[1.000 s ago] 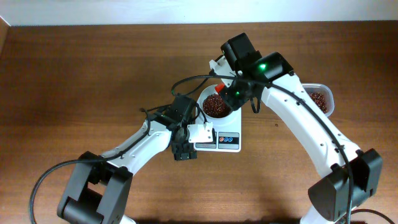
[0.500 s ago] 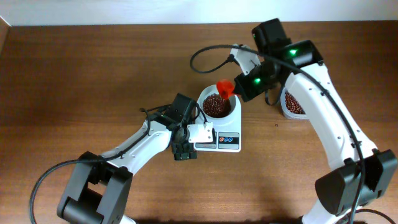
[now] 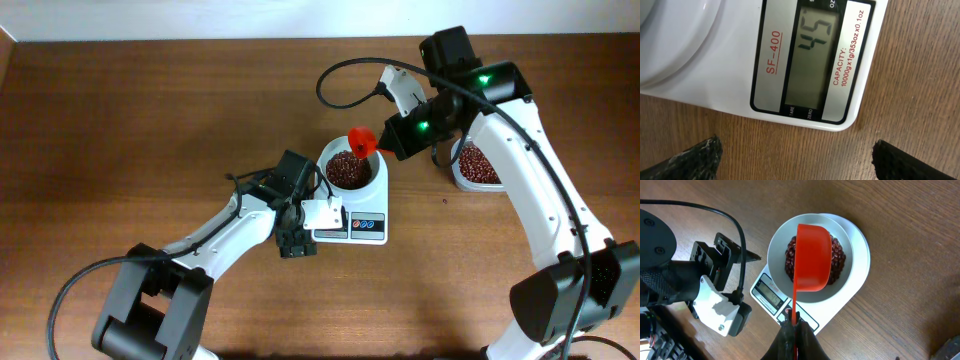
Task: Scoop item into bowl and weigh 50g on scale
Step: 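Move the scoop over the bowl and tip beans in gradually, then bring the scoop back to the tub and scoop more beans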
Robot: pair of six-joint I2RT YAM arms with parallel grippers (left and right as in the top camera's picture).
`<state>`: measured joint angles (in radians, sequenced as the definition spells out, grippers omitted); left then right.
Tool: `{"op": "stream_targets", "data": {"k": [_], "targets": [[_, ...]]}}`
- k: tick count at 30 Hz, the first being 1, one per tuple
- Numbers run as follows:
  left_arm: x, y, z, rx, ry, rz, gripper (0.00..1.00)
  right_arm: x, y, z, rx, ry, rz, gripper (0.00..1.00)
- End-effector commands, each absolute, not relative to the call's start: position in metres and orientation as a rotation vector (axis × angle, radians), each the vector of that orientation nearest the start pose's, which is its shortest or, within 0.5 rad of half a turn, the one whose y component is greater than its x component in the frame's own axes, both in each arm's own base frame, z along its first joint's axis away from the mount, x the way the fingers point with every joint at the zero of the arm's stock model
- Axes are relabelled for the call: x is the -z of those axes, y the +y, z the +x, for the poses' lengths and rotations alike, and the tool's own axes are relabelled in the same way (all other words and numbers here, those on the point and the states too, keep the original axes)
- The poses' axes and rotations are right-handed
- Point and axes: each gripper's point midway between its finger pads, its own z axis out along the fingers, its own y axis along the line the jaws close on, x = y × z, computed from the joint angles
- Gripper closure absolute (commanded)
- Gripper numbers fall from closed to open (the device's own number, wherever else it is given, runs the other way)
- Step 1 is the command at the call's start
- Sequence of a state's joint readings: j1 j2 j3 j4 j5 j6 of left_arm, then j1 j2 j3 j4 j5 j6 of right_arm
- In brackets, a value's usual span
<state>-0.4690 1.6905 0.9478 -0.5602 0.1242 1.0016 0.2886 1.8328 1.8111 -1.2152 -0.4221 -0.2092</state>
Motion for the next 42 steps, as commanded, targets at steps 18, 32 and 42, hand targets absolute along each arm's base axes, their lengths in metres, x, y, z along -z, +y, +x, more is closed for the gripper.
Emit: {"op": "stream_targets", "data": {"k": [18,32,42], "targets": [[-0.021,-0.174,0.288,0.099,2.098,1.911,0.01,-0.217,0.186,0.375,-0.622,2.624,-0.773,0.96],[-0.021,-0.174,0.288,0.099,2.098,1.911,0.01,-0.216,0.186,0.373,-0.624,2.629,-0.775,0.96],[-0.021,-0.174,0.288,0.099,2.098,1.911,0.01,-0.217,0.132,0.394,-0.644,2.688,-0.476,0.96]]}}
